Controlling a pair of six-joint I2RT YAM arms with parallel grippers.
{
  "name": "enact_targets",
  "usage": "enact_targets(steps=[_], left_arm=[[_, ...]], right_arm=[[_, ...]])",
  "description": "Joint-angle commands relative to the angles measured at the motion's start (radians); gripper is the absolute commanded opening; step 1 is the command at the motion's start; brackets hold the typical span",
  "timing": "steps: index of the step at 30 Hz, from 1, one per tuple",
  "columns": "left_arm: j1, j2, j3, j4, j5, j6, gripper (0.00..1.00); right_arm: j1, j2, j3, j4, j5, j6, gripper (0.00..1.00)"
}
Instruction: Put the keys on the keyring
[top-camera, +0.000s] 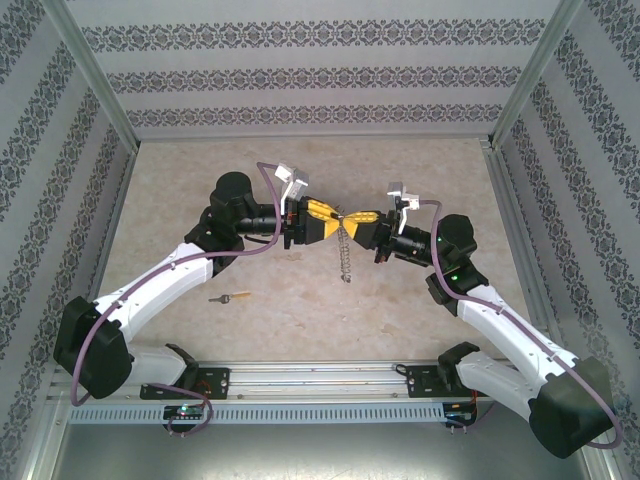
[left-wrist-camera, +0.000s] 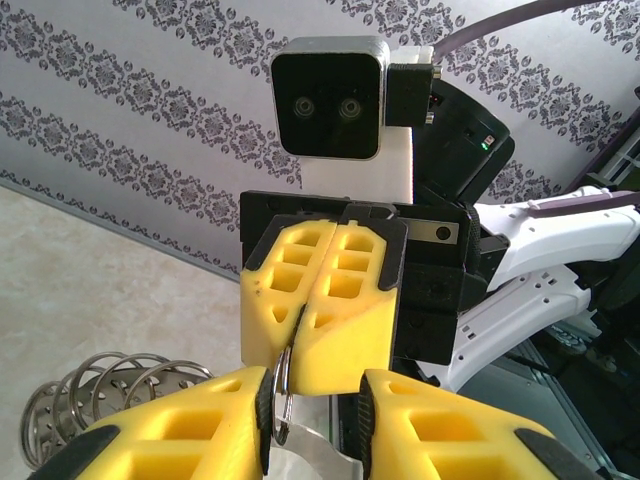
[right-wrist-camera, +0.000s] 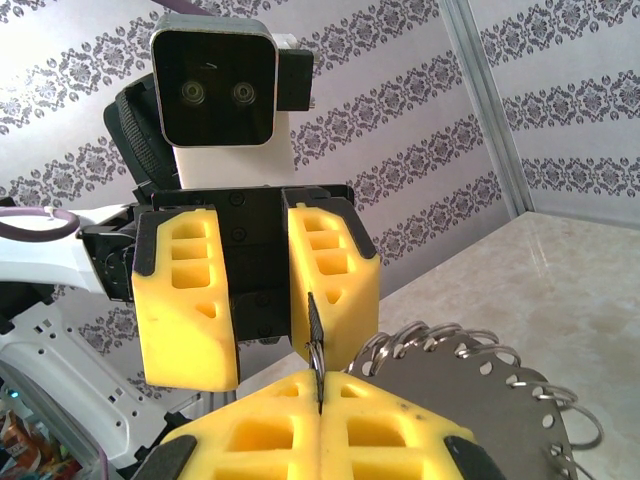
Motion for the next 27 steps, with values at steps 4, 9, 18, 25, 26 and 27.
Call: enact_targets(steps=[4, 9, 18, 25, 26, 27], left_arm=[[-0.014, 0.003, -0.02, 0.071, 0.05, -0.018, 0.26], [-0.014, 0.003, -0.033, 0.078, 0.06, -0.016, 0.42], [-0.014, 0.008, -0.053, 0.115, 0.049, -0.023, 0.41], [-0.014, 0.031, -0.046, 0.175, 0.042, -0.056, 0.41], [-0.014, 0.035, -0.041, 0.177, 0.045, -0.058, 0.4], [-0.014, 0.039, -0.037, 0.18, 0.047, -0.06, 0.38]], right_arm=[[0.009, 0.002, 0.04, 0.054, 0.007, -0.01, 0.0], [0.008, -0.002, 0.038, 0.053, 0.014, -0.011, 0.0], [0.008, -0.008, 0.034, 0.052, 0.009, -0.008, 0.0], [0.008, -0.003, 0.036, 0.052, -0.014, -0.008, 0.0], [0.009, -0.002, 0.036, 0.051, -0.016, -0.007, 0.0], [0.01, -0.002, 0.035, 0.051, -0.016, -0.007, 0.0]])
